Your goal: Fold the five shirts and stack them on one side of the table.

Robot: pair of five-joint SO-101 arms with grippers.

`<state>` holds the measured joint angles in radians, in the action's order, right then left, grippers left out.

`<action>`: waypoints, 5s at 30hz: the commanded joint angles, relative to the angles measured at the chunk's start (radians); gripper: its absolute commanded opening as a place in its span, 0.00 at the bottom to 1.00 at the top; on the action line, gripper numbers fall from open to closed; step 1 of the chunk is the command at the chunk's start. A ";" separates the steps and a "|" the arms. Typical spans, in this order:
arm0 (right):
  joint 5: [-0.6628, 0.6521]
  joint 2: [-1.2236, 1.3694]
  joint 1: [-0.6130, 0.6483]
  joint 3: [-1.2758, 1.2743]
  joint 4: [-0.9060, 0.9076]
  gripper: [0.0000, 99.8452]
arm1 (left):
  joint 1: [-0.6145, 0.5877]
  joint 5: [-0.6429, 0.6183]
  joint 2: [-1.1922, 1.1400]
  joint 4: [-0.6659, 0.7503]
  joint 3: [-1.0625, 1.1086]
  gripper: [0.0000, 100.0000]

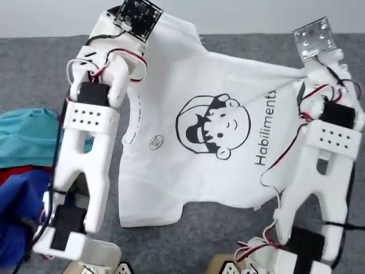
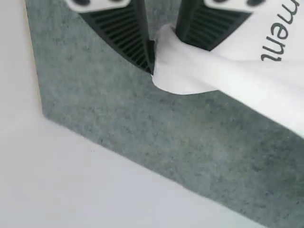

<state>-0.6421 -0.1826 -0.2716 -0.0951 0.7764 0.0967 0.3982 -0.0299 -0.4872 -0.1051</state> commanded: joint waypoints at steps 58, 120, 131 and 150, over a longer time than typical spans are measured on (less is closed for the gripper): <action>0.012 0.283 0.111 0.250 0.265 0.01 | -0.002 -0.091 -0.232 -0.680 -0.275 0.01; -0.095 0.205 0.018 0.035 0.664 0.01 | 0.256 -0.293 0.241 -0.976 0.607 0.00; -0.130 0.205 0.016 0.035 0.667 0.01 | 0.281 -0.292 0.242 -0.967 0.728 0.01; -0.130 0.193 0.016 0.044 0.794 0.23 | 0.336 -0.308 0.245 -1.062 0.676 0.09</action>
<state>-0.7618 0.0629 -0.2440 -0.0675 1.5497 0.4312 0.0683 0.1711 -1.5182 0.6068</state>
